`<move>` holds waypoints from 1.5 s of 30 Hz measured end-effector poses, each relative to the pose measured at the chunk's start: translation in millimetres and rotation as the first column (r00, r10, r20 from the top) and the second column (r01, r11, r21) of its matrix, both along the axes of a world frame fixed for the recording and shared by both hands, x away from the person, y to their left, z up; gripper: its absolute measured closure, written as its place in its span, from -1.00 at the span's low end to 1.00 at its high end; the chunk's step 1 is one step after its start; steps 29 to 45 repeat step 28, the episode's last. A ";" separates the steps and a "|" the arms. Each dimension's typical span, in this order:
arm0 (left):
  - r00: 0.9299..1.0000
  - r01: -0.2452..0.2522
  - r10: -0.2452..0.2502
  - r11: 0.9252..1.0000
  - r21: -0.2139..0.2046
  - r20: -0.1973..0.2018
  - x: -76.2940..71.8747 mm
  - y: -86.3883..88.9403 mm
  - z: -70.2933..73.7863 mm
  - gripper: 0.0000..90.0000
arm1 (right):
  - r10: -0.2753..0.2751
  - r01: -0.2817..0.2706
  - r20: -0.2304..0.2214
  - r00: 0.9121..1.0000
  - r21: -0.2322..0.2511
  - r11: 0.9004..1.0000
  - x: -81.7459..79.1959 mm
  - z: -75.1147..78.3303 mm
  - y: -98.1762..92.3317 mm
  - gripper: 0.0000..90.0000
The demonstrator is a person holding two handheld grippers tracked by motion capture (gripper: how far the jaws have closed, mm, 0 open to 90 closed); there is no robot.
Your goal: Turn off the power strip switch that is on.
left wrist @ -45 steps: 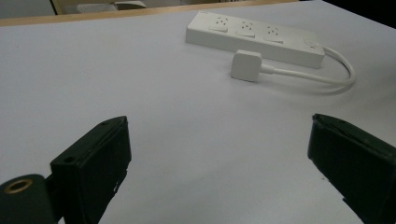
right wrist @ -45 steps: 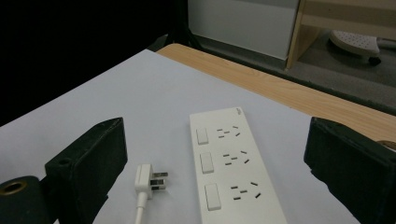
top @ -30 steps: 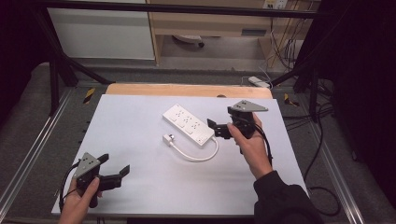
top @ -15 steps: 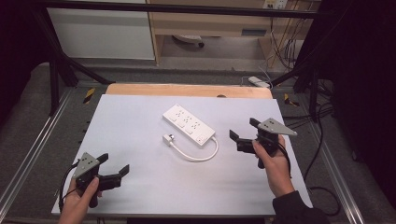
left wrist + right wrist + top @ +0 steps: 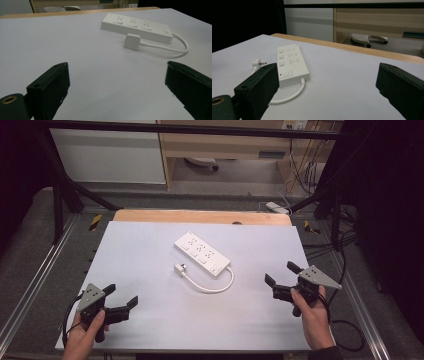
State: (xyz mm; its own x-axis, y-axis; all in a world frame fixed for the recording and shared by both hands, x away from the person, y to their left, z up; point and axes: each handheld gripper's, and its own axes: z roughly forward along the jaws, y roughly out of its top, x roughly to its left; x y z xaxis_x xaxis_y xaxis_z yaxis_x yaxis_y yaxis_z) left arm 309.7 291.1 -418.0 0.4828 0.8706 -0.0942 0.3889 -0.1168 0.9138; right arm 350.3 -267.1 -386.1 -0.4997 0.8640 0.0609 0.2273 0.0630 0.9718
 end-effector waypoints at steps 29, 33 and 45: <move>1.000 0.021 -0.021 1.000 0.005 0.001 -0.4 -2.2 0.0 -0.87 | 0.065 -0.073 -0.150 0.987 -0.050 0.996 -5.9 -55.5 12.8 -0.93; 1.000 0.021 -0.021 1.000 0.005 0.001 -0.4 -2.2 0.0 -0.87 | 0.065 -0.073 -0.150 0.987 -0.050 0.996 -5.9 -55.5 12.8 -0.93; 1.000 0.021 -0.021 1.000 0.005 0.001 -0.4 -2.2 0.0 -0.87 | 0.065 -0.073 -0.150 0.987 -0.050 0.996 -5.9 -55.5 12.8 -0.93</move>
